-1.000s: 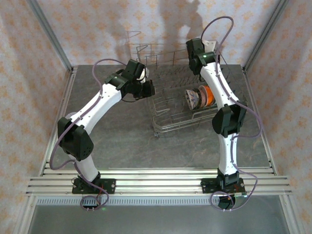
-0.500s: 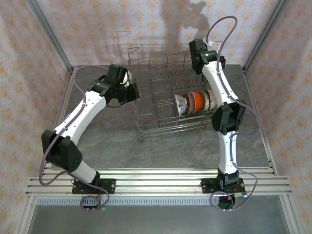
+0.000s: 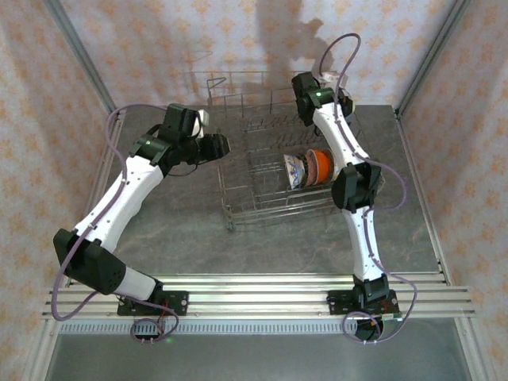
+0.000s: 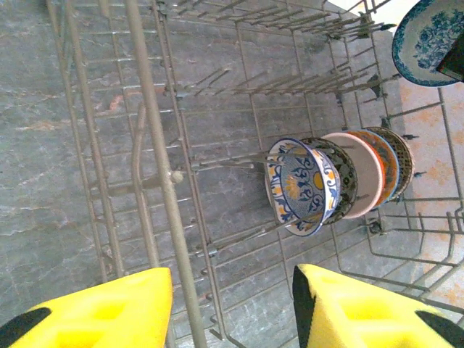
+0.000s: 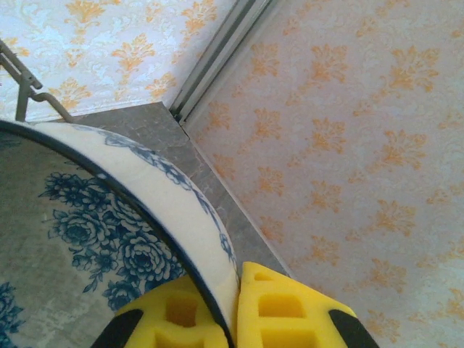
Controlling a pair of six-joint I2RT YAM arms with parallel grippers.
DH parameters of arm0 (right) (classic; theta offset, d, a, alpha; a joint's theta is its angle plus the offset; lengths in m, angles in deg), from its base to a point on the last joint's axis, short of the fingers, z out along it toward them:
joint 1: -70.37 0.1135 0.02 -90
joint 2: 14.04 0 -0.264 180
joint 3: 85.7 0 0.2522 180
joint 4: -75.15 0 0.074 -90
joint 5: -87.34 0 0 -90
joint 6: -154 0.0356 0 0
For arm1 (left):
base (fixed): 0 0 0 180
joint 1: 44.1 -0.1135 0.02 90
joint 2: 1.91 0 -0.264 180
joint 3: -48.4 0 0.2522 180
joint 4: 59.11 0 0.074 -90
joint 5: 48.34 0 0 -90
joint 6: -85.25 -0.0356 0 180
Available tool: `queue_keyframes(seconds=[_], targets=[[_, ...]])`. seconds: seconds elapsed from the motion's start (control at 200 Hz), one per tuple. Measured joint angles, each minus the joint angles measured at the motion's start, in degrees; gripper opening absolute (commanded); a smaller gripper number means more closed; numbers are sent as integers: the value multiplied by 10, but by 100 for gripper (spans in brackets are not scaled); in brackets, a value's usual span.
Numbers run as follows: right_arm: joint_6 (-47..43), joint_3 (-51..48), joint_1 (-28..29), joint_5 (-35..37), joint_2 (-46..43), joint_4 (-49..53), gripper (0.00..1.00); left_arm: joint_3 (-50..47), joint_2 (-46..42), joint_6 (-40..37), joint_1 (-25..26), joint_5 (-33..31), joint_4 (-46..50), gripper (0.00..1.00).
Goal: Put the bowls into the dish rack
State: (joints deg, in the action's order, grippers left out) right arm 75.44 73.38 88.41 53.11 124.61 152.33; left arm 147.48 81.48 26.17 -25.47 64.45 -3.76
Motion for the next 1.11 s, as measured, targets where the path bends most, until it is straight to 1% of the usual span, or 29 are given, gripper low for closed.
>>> queue_keyframes(seconds=[0.205, 0.415, 0.535, 0.741, 1.001, 1.046, 1.106], targets=[[6, 1, 6, 4, 14, 0, 0, 24, 2, -16, -9, -42, 25, 51], [5, 1, 12, 10, 23, -6, 0, 24, 1, -24, -49, -68, 36, 51], [-2, 2, 17, 13, 34, -18, 0, 15, -6, -25, -68, -75, 40, 51], [-21, 2, 25, 15, 52, -43, 0, -29, -24, -24, -94, -83, 41, 51], [-57, 10, 29, 29, 71, -67, 0, -57, -24, -20, -98, -83, 41, 52], [-62, 10, 30, 30, 77, -71, 4, -57, -24, -19, -98, -83, 41, 52], [-70, 12, 31, 33, 85, -75, 12, -58, -24, -19, -98, -83, 41, 52]])
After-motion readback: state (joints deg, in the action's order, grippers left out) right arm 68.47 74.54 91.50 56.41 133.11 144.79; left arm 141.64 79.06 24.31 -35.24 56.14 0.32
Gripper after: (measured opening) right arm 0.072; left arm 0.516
